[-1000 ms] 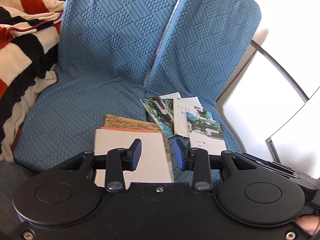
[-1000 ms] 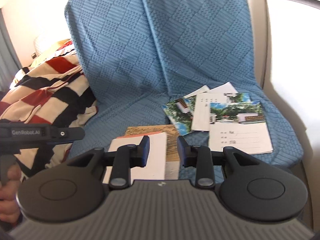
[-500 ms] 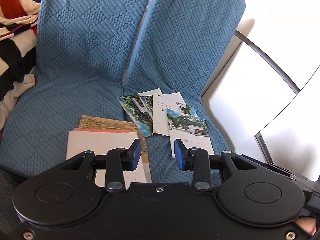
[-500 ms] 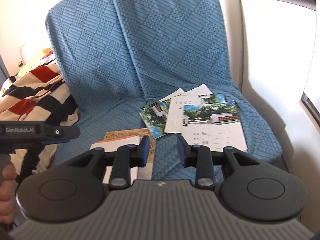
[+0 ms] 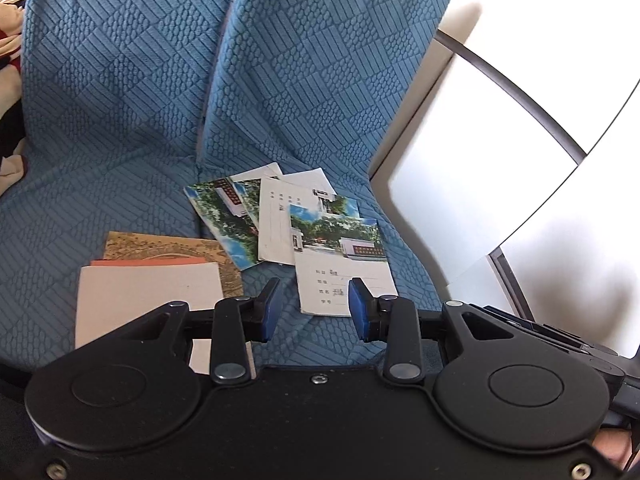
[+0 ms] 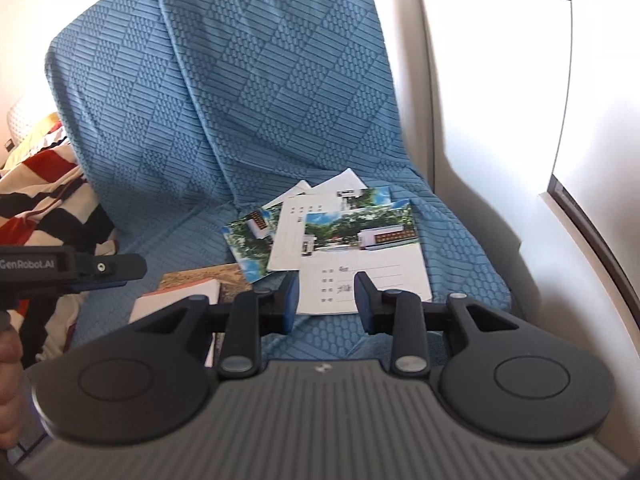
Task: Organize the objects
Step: 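Move both tools toward the school-photo postcard pile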
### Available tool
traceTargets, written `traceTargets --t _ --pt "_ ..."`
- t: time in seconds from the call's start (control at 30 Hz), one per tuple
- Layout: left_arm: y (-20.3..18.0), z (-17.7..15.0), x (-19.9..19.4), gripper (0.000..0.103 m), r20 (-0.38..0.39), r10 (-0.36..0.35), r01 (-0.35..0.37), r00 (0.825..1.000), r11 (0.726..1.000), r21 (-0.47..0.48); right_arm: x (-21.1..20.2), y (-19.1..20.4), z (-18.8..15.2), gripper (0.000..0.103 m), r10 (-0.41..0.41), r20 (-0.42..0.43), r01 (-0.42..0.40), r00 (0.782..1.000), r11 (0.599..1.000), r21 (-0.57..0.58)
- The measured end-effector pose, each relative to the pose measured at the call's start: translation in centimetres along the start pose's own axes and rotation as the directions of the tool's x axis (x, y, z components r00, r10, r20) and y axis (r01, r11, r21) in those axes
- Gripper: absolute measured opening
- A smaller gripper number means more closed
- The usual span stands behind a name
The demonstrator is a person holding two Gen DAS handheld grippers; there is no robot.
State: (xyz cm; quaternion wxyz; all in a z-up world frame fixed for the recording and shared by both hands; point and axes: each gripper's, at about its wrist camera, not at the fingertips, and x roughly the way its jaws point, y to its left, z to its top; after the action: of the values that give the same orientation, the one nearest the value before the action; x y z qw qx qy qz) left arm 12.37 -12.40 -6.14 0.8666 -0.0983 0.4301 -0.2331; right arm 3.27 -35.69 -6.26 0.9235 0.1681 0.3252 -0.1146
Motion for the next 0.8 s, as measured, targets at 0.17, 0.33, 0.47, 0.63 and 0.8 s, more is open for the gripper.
traceTargets --t 0.17,0.33,0.47,0.63,0.8 --pt "-0.7 0.4 1.6 0.033 -0.017 -0.004 0.004 1.0 1.0 0.001 0.6 -1.7 0.0 0.037 -0.023 -0.006 0.024 1.0 0.999 0.029" --pt "-1.0 1.1 3.5 0.033 -0.045 -0.004 0.003 0.999 1.0 -0.013 1.8 -3.4 0.2 0.054 -0.034 -0.021 0.036 0.999 0.997 0.063" --pt "-1.2 1.9 5.3 0.033 -0.058 -0.002 0.0 0.998 1.0 -0.025 3.2 -4.8 0.7 0.054 -0.04 -0.046 0.044 0.998 0.995 0.086" --pt "-1.9 2.8 8.0 0.033 -0.075 -0.007 0.004 0.997 0.999 -0.039 5.1 -6.3 1.4 0.054 -0.039 -0.063 0.044 0.997 0.996 0.082" --pt "-2.4 3.1 11.3 0.033 -0.112 -0.016 0.012 0.994 0.999 -0.041 7.1 -8.1 1.7 0.054 -0.032 -0.093 0.041 0.995 0.994 0.1"
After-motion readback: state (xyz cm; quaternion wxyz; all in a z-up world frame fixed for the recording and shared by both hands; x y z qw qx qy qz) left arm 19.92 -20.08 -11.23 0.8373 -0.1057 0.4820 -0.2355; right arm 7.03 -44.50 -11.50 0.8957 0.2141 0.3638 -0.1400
